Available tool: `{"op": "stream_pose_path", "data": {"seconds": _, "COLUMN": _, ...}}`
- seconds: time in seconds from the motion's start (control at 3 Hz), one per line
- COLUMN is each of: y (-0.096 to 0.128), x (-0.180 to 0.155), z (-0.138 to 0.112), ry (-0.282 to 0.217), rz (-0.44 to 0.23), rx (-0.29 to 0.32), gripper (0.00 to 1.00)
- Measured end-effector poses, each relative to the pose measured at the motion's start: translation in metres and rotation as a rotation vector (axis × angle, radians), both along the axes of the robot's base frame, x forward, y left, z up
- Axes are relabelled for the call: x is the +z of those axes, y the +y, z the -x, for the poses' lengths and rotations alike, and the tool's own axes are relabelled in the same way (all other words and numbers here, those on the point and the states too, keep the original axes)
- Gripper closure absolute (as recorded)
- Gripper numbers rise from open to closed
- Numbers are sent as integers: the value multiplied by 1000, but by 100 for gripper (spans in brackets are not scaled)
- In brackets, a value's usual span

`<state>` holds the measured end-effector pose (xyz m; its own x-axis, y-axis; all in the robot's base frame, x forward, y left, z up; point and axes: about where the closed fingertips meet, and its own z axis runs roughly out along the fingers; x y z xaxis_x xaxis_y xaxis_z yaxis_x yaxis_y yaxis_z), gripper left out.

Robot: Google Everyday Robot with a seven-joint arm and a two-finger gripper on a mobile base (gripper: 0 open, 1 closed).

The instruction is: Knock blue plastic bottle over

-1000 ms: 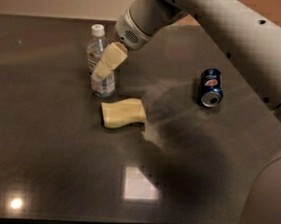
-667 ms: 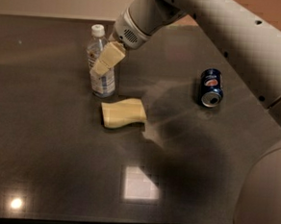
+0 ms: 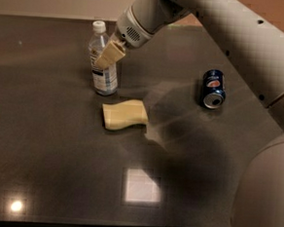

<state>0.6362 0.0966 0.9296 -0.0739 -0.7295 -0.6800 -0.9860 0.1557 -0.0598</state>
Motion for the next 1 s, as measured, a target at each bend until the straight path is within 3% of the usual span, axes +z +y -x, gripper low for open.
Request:
{"op": "stream_pose_path", "data": {"seconds": 0.33, "y": -7, "x": 9, "z": 2, "ry": -5, "rz": 12, "rx": 0, "gripper": 87}}
{"op": "stream_pose_path", "data": {"seconds": 0.67, "y": -19, "x": 20, "z": 2, "ry": -29, "rz": 78, "rx": 5, "gripper": 100}}
{"op": "stream_pose_path", "data": {"seconds": 1.0, "y": -38, "x": 20, "z": 2, "ry": -54, "rz": 194, "rx": 6, "gripper": 100}}
